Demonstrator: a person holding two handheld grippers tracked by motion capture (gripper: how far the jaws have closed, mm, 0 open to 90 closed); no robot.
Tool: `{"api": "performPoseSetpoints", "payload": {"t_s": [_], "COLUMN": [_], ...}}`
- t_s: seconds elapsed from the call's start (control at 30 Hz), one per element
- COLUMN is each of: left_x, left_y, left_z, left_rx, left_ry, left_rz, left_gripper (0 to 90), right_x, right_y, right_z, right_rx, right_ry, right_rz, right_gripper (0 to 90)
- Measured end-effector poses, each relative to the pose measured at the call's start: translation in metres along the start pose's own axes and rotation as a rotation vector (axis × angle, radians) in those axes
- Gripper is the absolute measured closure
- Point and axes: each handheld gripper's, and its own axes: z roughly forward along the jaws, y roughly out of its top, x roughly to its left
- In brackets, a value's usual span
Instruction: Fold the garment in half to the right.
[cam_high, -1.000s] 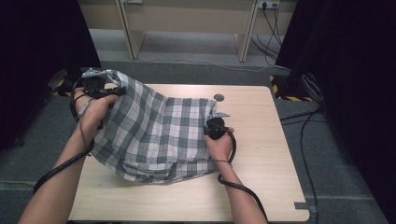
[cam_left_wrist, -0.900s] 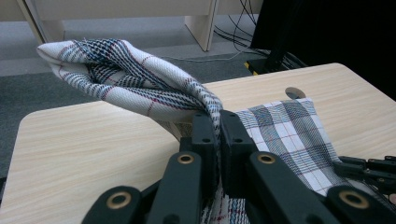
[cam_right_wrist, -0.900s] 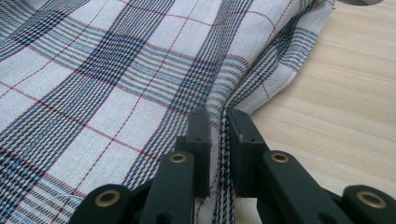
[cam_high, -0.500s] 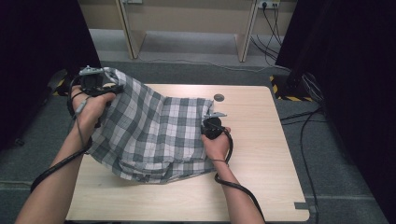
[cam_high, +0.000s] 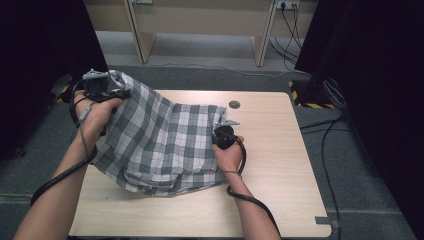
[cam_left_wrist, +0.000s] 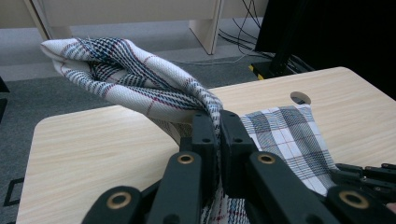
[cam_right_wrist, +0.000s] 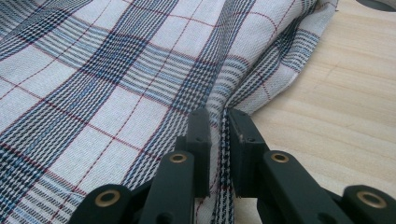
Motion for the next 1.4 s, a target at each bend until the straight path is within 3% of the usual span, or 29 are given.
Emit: {"api": "performPoseSetpoints", "payload": {"t_s": [0.97, 1.2, 1.3, 1.33, 1.4], "left_x": [0.003, -0.004, -0.009, -0.014, -0.016], "left_y": [0.004, 0.0, -0.002, -0.003, -0.003], "left_z": [-0.005, -0.001, 0.001, 0.002, 0.002], "left_rx": [-0.012, -0.01, -0.009, -0.012, -0.009], "left_ry": [0.02, 0.016, 0.01, 0.005, 0.002], "left_rz": [0.004, 0.018, 0.026, 0.032, 0.037], "left_gripper": [85.6, 85.6, 85.6, 85.6, 85.6], "right_x": [0.016, 0.016, 0.014, 0.013, 0.014], "right_y": [0.004, 0.004, 0.003, 0.005, 0.008], "right_z": [0.007, 0.008, 0.007, 0.006, 0.003], "right_rx": [-0.001, -0.004, -0.004, 0.013, 0.054], "right_ry": [0.02, 0.025, 0.035, 0.065, 0.084], "right_rz": [0.0, 0.003, 0.016, 0.017, 0.019], "right_gripper": [79.9, 77.1, 71.0, 59.4, 52.3]}}
